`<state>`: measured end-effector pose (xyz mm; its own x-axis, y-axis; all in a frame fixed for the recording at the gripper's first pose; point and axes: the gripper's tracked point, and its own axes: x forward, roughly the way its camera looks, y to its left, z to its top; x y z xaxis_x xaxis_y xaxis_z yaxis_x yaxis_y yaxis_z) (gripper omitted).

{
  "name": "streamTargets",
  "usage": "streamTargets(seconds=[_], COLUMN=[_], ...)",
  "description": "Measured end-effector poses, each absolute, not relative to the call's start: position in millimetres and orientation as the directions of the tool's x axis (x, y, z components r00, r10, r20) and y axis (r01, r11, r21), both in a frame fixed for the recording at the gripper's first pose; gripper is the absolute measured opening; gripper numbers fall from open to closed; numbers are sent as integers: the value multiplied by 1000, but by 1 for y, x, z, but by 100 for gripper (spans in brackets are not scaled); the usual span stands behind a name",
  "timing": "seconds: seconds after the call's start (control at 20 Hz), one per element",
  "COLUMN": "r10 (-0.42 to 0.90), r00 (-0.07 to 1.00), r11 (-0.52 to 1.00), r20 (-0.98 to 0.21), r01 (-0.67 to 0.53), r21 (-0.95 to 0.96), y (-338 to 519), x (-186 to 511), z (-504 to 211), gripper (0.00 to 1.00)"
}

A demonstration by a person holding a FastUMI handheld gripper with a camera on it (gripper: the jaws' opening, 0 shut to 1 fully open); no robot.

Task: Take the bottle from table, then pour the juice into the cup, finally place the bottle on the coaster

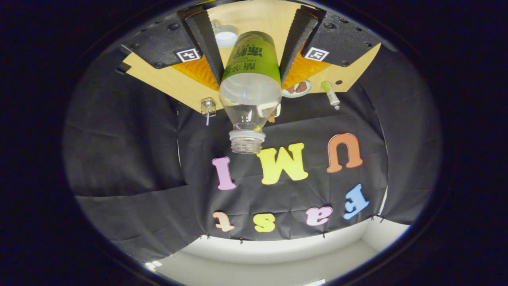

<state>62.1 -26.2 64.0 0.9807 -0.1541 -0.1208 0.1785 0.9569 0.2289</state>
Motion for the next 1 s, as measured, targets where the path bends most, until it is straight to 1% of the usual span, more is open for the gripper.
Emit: streamTargets(seconds=[0.15,0.3,0.55,0.75,1.0], r10=[-187,-186,-174,-202,-205], r00=[974,975,977,969,969], r11=[957,962,973,974,973], r20=[-128,-118,-120,-141,-136], r01=[210,206,190,214,217], r21=[200,182,131,80,80], y=[-31,-23,-16,-26,-24], x=[68,83,122,148,189], z=[60,57,41,21,-3], gripper=[81,81,82,82,82])
